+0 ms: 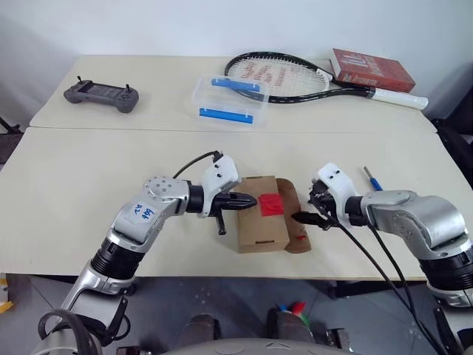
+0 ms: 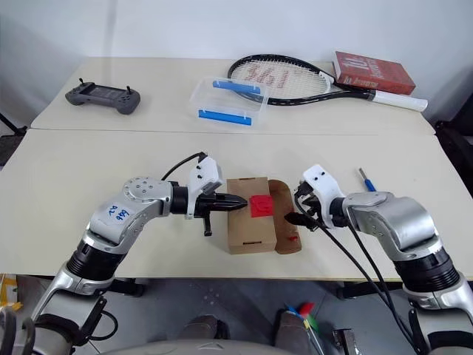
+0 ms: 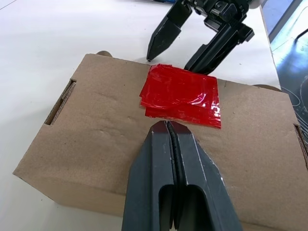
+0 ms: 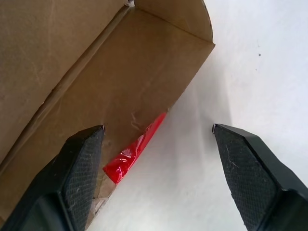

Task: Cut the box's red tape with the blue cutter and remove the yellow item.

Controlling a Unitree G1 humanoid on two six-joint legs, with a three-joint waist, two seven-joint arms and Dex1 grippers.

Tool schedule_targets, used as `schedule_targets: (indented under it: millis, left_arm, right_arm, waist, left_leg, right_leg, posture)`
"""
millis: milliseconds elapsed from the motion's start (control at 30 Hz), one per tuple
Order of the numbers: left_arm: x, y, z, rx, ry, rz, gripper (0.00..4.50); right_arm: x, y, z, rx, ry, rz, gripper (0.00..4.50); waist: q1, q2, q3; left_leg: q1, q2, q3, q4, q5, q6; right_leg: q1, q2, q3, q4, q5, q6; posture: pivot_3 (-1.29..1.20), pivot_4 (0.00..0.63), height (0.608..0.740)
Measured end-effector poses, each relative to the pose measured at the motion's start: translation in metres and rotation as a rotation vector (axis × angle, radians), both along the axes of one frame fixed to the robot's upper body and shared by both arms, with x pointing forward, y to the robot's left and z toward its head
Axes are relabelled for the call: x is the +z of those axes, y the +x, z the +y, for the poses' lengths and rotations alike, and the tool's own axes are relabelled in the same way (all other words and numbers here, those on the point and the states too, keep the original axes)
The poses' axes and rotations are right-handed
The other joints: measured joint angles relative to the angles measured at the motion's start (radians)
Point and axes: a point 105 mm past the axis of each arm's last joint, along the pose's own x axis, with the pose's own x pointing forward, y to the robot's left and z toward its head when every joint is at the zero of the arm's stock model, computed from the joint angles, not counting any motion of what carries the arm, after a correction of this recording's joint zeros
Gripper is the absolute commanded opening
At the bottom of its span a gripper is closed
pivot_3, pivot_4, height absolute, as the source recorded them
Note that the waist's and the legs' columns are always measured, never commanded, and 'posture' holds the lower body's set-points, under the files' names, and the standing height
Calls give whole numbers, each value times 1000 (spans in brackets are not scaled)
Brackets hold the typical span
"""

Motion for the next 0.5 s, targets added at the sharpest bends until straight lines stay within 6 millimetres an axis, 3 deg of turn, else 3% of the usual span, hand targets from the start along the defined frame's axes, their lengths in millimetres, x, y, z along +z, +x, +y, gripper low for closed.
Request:
schedule_targets:
  millis: [133, 267, 367, 500]
  left_arm:
    - [0, 0, 0, 0, 0, 0, 0]
    - [0, 0, 0, -1, 1, -1, 0]
    - [0, 0, 0, 1, 4, 0, 0]
    - [1, 0, 1, 2, 7, -2, 0]
  right_arm:
    - [1, -2, -3, 8, 9, -1, 3746]
    - [6, 3, -29, -13, -15, -4, 3746]
    - [21, 13, -55, -37, -43, -51, 3746]
    - [32, 20, -49, -36, 127, -16, 3746]
  waist:
    - [1, 0, 0]
    - [1, 0, 0]
    - [-2, 0, 0]
    - [-2, 0, 0]
  left_leg:
    - [0, 0, 0, 0, 0, 0]
    - [-1, 0, 0, 0, 0, 0]
    - [0, 0, 0, 0, 0, 0]
    - [0, 0, 1, 0, 0, 0]
  right_leg:
    - [0, 0, 0, 0, 0, 0]
    - [0, 0, 0, -1, 0, 0]
    - [0, 0, 0, -1, 0, 0]
    - [0, 0, 0, -1, 0, 0]
  posture:
    - [0, 150, 740]
    - [0, 150, 740]
    - [0, 150, 740]
    - [0, 150, 740]
